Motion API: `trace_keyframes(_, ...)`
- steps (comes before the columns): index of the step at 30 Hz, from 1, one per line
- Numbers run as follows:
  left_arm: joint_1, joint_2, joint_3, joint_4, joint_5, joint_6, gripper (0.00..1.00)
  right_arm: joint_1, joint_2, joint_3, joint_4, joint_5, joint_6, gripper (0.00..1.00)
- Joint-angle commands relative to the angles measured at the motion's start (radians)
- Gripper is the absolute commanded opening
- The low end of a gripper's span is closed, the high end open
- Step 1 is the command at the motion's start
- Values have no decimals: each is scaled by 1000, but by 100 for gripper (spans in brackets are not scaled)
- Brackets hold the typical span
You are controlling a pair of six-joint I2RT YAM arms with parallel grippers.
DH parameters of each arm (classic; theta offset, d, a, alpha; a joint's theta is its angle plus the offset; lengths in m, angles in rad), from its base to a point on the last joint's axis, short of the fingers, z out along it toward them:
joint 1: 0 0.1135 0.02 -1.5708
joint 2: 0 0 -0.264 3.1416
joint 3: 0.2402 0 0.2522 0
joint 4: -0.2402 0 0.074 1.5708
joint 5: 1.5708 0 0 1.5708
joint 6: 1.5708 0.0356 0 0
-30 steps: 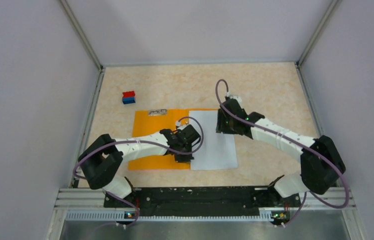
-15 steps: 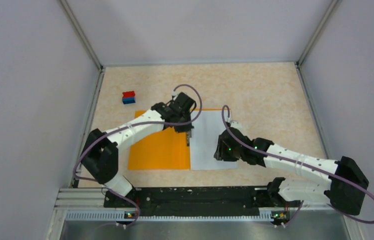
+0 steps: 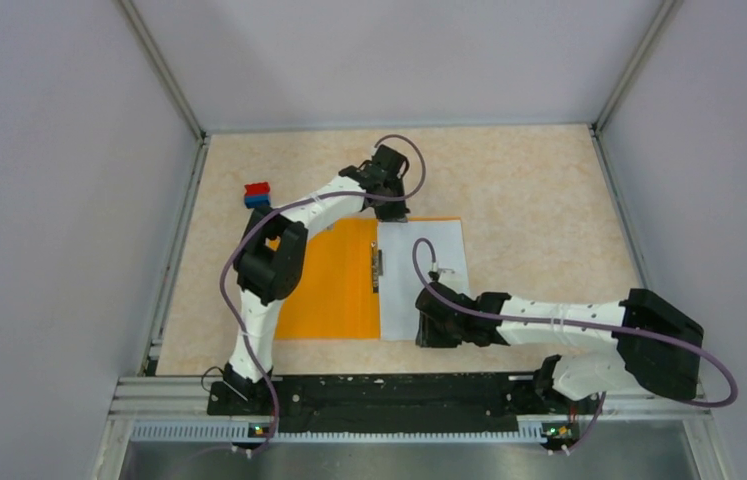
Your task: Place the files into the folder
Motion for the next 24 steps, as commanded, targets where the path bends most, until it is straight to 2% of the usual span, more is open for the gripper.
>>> trace_keyframes(1, 10, 24, 60, 50, 12, 19, 6, 14, 35, 31, 45, 3, 10, 33)
trace_keyframes(8, 28, 68, 71, 133, 4, 9, 5, 14, 79, 28, 59, -15, 6, 32)
trace_keyframes(15, 32, 147, 141, 100, -4, -1, 2, 14, 93, 33, 54, -12, 9, 32)
trace_keyframes(24, 31, 165, 109, 112, -7, -13, 0, 14, 103, 55, 30, 5, 12, 31)
